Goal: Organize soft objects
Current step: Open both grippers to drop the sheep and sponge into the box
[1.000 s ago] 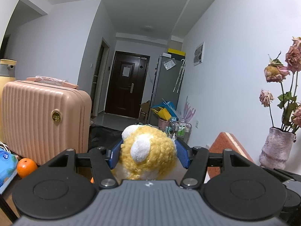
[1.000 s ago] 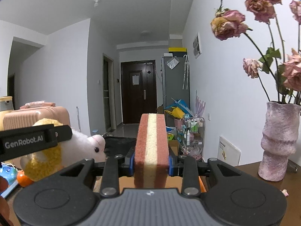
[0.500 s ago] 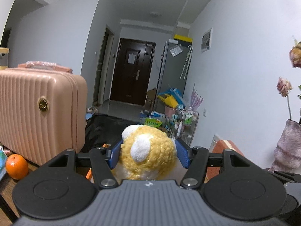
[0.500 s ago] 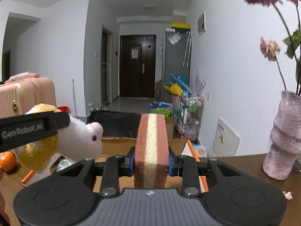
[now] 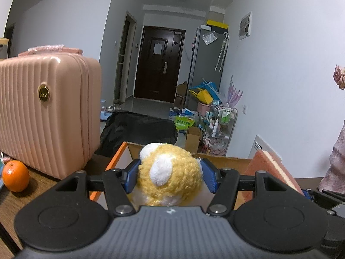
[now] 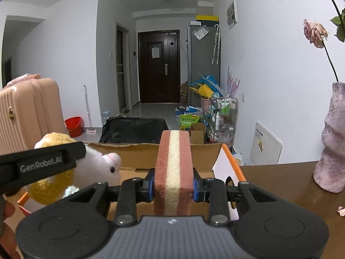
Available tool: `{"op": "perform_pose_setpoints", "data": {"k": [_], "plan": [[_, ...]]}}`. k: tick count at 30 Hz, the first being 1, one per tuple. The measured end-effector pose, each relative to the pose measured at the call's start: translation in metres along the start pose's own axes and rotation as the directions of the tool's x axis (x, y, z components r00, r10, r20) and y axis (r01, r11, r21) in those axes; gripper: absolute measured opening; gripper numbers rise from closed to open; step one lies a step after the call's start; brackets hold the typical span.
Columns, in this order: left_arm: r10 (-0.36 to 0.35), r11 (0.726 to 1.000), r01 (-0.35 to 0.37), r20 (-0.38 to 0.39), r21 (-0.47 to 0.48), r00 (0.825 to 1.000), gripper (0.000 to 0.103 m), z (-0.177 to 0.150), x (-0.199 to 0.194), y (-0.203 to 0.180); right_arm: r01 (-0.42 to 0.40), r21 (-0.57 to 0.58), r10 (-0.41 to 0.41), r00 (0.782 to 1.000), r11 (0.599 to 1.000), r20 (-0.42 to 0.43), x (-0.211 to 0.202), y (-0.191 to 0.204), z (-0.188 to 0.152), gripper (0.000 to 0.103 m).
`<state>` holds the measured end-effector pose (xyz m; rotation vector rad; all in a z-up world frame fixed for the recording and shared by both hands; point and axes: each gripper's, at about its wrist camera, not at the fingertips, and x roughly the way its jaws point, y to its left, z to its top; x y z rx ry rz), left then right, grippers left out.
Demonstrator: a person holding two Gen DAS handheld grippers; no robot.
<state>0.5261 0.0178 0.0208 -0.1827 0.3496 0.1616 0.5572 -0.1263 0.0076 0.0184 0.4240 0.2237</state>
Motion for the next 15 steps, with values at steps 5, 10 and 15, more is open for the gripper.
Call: {"op": "perform_pose_setpoints", "data": {"k": [5, 10, 15], "plan": [[0.012, 1.0, -0.012, -0.016, 0.005, 1.0, 0.061, -0.003, 0.009, 0.0, 0.005, 0.009, -0.004, 1.0, 1.0, -0.012, 0.006, -0.002, -0.003, 0.031], [0.009, 1.0, -0.008, -0.024, 0.015, 1.0, 0.061, -0.004, 0.013, -0.002, 0.009, 0.008, -0.009, 1.0, 1.0, -0.022, 0.011, -0.001, -0.006, 0.03], [0.01, 1.0, -0.01, -0.022, 0.025, 1.0, 0.061, -0.006, 0.015, -0.003, 0.011, 0.009, -0.011, 1.0, 1.0, -0.017, 0.012, 0.0, -0.005, 0.03]]}}
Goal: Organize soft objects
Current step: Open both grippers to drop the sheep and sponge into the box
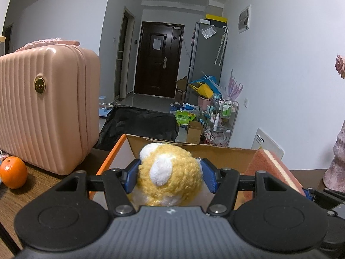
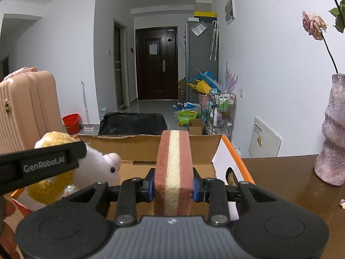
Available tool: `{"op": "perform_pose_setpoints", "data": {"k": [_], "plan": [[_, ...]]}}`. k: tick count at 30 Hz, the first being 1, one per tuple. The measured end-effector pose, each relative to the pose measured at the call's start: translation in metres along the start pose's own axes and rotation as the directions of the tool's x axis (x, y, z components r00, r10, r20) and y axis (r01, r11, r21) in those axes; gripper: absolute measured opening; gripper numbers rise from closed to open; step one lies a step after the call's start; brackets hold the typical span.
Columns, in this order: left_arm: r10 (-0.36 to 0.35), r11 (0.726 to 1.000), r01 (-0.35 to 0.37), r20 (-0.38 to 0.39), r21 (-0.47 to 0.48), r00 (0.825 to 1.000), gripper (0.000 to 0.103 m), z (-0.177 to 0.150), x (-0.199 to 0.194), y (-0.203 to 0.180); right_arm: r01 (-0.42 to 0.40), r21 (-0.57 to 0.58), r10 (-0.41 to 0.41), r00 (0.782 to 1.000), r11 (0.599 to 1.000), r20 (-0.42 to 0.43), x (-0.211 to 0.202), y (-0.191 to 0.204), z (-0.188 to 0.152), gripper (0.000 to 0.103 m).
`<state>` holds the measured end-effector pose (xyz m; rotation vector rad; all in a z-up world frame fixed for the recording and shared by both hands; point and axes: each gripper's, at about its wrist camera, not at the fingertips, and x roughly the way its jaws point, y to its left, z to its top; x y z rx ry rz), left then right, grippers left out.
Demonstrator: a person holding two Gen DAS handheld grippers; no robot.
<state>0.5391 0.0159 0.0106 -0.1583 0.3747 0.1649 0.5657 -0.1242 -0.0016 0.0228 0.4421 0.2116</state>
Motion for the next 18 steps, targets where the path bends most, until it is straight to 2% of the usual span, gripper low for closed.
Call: {"op": "perform_pose_setpoints", "data": {"k": [4, 9, 11, 13, 14, 16, 18], "plan": [[-0.002, 1.0, 0.002, -0.012, 0.001, 1.0, 0.062, -0.001, 0.002, 0.002, 0.005, -0.006, -0.005, 1.0, 1.0, -0.009, 0.002, 0.0, -0.001, 0.031], [-0.005, 1.0, 0.005, -0.019, -0.024, 1.0, 0.068, 0.0, 0.003, 0.007, 0.019, 0.001, -0.019, 1.0, 1.0, -0.02, 0.003, -0.002, 0.003, 0.033], [-0.003, 0.999, 0.002, -0.013, -0.032, 1.0, 0.07, 0.0, 0.002, 0.009, 0.031, 0.005, -0.031, 0.999, 1.0, -0.025, 0.005, -0.003, 0.003, 0.044], [0.001, 0.999, -0.001, -0.009, -0.037, 1.0, 0.08, 0.0, 0.001, 0.01, 0.048, 0.012, -0.047, 0.998, 0.999, -0.028, 0.005, -0.005, 0.002, 0.066], [0.016, 0.999, -0.017, -0.004, -0.037, 1.0, 0.088, -0.001, 0.001, 0.011, 0.056, 0.016, -0.055, 0.998, 0.998, -0.028, 0.005, -0.006, 0.002, 0.071], [0.056, 0.998, -0.056, 0.015, -0.035, 0.998, 0.101, -0.001, -0.001, 0.012, 0.072, 0.026, -0.071, 0.997, 0.997, -0.025, 0.004, -0.008, 0.001, 0.091], [0.087, 0.995, -0.086, 0.031, -0.046, 0.996, 0.103, -0.001, -0.004, 0.013, 0.081, 0.033, -0.08, 0.997, 0.996, -0.021, 0.004, -0.01, 0.001, 0.099]]}}
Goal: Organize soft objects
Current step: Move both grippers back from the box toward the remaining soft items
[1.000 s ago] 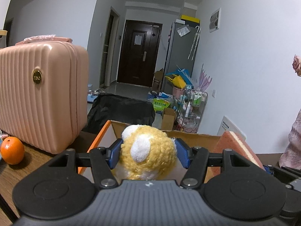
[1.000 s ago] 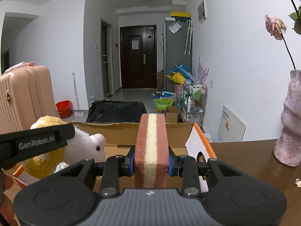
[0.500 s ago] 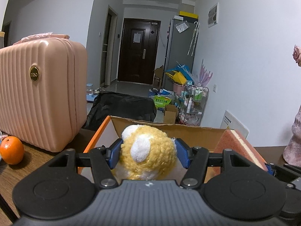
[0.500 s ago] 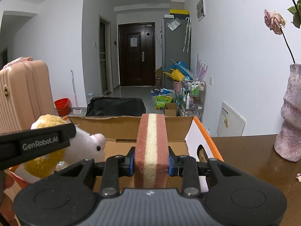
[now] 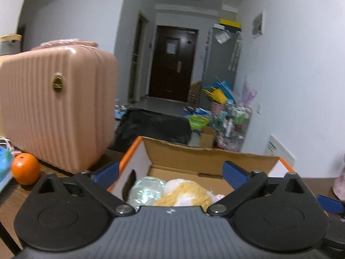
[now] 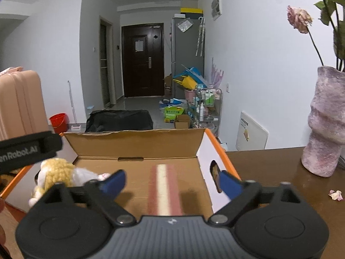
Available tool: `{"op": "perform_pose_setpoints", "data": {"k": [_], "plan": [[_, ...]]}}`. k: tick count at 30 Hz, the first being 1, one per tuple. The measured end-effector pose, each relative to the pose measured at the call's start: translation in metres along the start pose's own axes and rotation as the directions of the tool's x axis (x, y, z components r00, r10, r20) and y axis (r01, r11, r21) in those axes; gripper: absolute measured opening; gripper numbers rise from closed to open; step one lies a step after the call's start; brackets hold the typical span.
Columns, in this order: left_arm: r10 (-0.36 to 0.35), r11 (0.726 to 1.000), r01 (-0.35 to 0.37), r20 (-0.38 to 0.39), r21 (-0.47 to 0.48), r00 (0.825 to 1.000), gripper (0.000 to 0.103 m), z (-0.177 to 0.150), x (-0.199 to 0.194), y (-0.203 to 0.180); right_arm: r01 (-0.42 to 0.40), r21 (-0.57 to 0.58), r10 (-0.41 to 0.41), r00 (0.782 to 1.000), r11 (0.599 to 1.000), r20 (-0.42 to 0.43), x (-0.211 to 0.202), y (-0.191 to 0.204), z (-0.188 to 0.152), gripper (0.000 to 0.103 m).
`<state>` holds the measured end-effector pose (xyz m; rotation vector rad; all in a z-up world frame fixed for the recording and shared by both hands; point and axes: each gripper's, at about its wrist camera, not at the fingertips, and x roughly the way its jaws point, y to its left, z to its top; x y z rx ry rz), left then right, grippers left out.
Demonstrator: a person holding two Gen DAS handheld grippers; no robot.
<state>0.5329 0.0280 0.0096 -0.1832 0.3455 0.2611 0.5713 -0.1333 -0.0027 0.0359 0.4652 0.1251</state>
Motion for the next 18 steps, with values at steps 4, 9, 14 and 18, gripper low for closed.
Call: {"op": "perform_pose_setpoints", "data": {"k": [4, 9, 14, 18], "plan": [[0.004, 1.0, -0.005, -0.018, -0.018, 1.0, 0.103, 0.0007, 0.0018, 0.0037, 0.005, 0.005, -0.005, 1.0, 1.0, -0.003, 0.001, -0.002, -0.0024, 0.103], [0.008, 1.0, -0.009, -0.02, -0.021, 1.0, 0.103, 0.0009, 0.0016, 0.0051, 0.007, 0.0, -0.007, 1.0, 1.0, -0.01, 0.0028, -0.0006, -0.0033, 0.103], [0.011, 1.0, -0.012, -0.015, -0.014, 1.0, 0.103, 0.0, -0.0022, 0.0036, 0.007, -0.014, -0.007, 1.0, 1.0, -0.008, -0.0014, 0.0019, -0.0068, 0.103], [0.013, 1.0, -0.014, -0.019, -0.019, 1.0, 0.103, -0.0017, -0.0033, 0.0039, 0.009, -0.024, -0.009, 1.0, 1.0, -0.005, -0.0039, 0.0022, -0.0074, 0.103]]}}
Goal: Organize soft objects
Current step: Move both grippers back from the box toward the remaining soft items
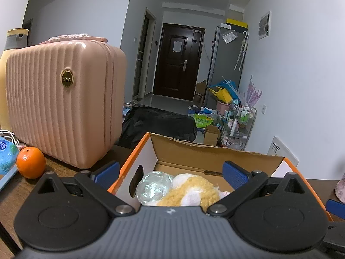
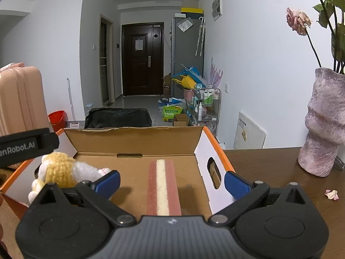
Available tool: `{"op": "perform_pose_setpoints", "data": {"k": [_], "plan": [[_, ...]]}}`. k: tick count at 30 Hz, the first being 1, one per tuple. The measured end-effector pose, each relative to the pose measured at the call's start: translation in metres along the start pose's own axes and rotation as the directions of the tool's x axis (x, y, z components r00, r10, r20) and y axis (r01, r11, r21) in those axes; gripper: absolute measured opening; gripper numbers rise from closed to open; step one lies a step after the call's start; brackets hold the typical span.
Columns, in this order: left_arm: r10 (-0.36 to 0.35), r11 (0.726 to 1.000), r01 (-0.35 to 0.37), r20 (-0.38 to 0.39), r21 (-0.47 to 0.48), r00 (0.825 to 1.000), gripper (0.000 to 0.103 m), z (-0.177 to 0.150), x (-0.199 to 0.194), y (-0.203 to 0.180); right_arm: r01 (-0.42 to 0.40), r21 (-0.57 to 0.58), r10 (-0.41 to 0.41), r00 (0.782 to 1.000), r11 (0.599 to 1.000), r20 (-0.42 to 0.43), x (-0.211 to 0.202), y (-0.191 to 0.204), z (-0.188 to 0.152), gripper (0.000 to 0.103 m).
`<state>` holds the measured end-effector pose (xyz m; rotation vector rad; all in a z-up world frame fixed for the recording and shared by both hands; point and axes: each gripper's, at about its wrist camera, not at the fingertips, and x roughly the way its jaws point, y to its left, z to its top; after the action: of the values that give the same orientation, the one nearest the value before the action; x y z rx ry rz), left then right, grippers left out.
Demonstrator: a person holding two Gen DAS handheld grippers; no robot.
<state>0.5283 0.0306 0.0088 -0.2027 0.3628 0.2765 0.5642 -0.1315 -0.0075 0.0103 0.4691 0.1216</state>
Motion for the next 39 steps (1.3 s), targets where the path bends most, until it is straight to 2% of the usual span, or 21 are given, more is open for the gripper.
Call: {"op": "perform_pose_setpoints", "data": {"k": [13, 25, 39], "plan": [[0.007, 1.0, -0.007, -0.003, -0.002, 1.0, 0.103, -0.004, -0.012, 0.008, 0.005, -0.03, -0.005, 1.0, 1.0, 0.012, -0.021, 0.001, -0.01, 0.103], [-0.014, 1.0, 0.014, 0.011, 0.019, 1.0, 0.103, -0.011, -0.042, 0.019, -0.005, -0.04, 0.006, 0.999, 0.999, 0.039, -0.053, -0.005, -0.023, 0.103], [-0.025, 0.999, 0.024, 0.015, 0.027, 1.0, 0.103, -0.022, -0.078, 0.04, -0.037, -0.032, 0.041, 0.992, 0.999, 0.119, -0.102, -0.01, -0.043, 0.103]]}}
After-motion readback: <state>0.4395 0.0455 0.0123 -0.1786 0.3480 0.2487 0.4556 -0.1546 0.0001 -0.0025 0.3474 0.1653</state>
